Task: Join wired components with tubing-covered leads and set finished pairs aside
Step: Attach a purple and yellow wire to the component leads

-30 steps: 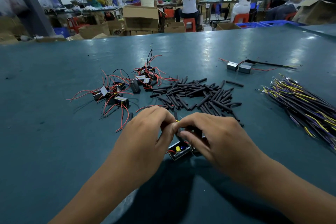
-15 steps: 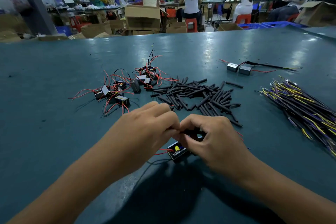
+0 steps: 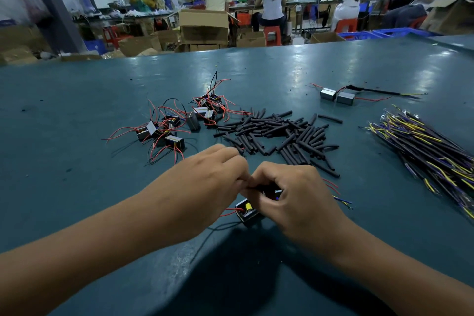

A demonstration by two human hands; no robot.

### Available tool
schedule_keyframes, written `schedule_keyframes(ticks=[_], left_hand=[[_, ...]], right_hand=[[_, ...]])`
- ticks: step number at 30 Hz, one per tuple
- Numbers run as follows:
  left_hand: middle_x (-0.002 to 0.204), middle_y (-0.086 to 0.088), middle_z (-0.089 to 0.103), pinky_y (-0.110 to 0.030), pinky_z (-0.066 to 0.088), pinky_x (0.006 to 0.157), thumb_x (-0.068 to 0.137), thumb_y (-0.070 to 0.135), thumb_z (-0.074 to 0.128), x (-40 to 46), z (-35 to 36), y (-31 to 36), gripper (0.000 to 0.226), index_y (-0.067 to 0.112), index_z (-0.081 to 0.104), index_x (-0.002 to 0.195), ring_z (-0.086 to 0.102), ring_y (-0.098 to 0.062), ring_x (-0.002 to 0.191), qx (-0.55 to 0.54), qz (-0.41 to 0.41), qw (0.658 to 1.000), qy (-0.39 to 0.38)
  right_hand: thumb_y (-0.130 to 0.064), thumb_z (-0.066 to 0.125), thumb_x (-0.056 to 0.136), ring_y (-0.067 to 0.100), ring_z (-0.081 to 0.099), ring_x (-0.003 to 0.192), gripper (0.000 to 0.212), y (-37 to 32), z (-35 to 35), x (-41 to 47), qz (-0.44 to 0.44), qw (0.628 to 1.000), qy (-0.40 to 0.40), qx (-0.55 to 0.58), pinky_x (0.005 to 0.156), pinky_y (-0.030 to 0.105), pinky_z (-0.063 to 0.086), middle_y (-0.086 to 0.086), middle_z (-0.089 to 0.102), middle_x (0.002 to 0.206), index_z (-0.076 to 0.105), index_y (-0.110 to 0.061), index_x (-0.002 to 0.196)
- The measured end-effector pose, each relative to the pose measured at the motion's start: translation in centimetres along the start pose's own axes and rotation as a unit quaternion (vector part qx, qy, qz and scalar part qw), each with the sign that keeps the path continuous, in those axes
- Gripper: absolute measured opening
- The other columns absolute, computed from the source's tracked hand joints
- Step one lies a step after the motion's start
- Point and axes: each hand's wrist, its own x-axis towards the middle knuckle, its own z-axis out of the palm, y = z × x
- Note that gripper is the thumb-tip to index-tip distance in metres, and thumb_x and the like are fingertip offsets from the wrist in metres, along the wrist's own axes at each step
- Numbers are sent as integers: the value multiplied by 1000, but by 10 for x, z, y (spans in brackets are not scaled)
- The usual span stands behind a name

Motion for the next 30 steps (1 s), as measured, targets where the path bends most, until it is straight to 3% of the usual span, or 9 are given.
schedule_keyframes(ticks=[4,6,9,14,18,22,25,27,30], left_hand=[[66,15,56,-18,34,57,96,24,60,-4,12,7,20,26,58,76,48,0,66,-129,-211,969,11],[57,18,57,-17,32,49,94,26,64,-2,11,4,22,24,63,72,45,-1,51,-197,-245,949,-3],[61,4,62,-23,35,48,95,34,64,4,5,-16,28,19,69,72,43,-7,50,-295,-281,913,-31],[72,0,68,-18,38,46,97,16,61,20,30,-39,16,4,70,90,47,-9,52,-450,-385,804,50],[68,5,69,-18,39,43,95,19,65,29,53,-34,21,-2,68,97,52,-8,51,-522,-384,762,1],[66,7,64,-17,36,41,93,15,67,27,61,-30,8,7,68,96,53,-7,50,-571,-356,739,21],[72,0,65,-20,37,47,92,11,68,23,68,-29,9,17,70,87,51,-11,53,-600,-325,729,54],[77,-4,66,-22,38,50,92,11,69,22,70,-29,12,19,71,84,52,-13,56,-605,-300,734,64],[76,-4,66,-26,39,51,94,21,67,21,72,-27,11,16,71,86,53,-14,58,-624,-268,732,56]], right_hand=[[-26,71,86,14,63,64,8,-4,1,-2,-51,994,14,-99,55,39,50,-8,69,71,71,-19,83],[-26,70,86,15,63,65,8,-4,0,-2,-62,992,16,-109,56,38,51,-7,69,73,71,-18,85],[-26,70,87,12,64,68,9,-1,-5,0,-51,997,-1,-65,63,36,52,-8,70,78,71,-17,88],[-23,62,92,4,61,65,9,5,-16,3,-8,1000,-19,14,61,13,41,-12,68,74,70,-20,89],[-17,62,95,10,66,71,12,11,-18,2,31,998,-35,52,62,20,49,-11,71,79,70,-25,94],[-20,62,96,12,69,73,14,11,-18,2,52,994,-41,83,62,23,52,-12,73,83,69,-31,97],[-34,59,93,28,64,59,9,12,-19,2,88,989,-40,111,58,46,55,-13,74,84,65,-38,98],[-36,59,92,37,62,59,8,11,-19,3,113,984,-47,133,58,54,54,-11,76,84,64,-38,97],[-20,65,96,20,65,60,8,11,-23,7,153,967,-56,195,62,37,58,-2,76,80,66,-27,97]])
